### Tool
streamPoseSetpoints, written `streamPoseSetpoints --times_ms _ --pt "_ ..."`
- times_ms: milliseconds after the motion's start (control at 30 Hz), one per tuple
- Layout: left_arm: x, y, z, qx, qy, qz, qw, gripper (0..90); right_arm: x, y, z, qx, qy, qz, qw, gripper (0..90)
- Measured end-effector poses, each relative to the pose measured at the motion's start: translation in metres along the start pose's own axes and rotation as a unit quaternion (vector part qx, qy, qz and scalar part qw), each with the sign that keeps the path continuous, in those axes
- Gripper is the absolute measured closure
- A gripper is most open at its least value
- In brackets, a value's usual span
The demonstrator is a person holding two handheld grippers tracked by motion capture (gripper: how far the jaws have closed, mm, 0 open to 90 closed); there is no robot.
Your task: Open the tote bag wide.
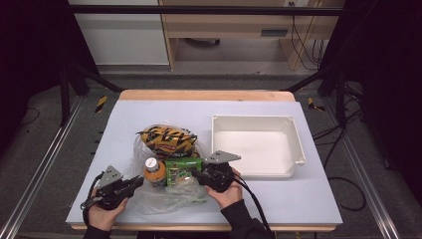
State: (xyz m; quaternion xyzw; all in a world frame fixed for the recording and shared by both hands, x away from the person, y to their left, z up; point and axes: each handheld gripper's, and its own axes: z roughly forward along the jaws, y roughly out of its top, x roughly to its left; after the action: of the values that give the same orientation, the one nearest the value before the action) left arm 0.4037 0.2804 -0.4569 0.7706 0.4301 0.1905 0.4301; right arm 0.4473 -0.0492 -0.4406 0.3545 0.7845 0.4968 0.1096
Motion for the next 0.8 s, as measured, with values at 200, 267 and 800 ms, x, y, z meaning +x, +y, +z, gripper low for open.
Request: streamPoseSetpoints --times_ms 200,267,800 --pt "0.000 -0.001 0.000 -0.001 -0.001 -0.005 1.0000 82.9 0.006 -0.002 -0.021 -0.026 0.017 -0.029 0.9991 76.2" --pt "-0.001 -0.001 0.001 -0.001 -0.001 -0.005 1.0000 82.8 0.005 -0.006 -0.024 -0.032 0.022 -0.035 0.9986 76.7" --pt "0.000 -0.001 0.001 -0.003 -0.001 -0.007 1.0000 81.7 -0.002 -0.009 -0.021 -0.062 -0.009 -0.053 0.9966 62.3"
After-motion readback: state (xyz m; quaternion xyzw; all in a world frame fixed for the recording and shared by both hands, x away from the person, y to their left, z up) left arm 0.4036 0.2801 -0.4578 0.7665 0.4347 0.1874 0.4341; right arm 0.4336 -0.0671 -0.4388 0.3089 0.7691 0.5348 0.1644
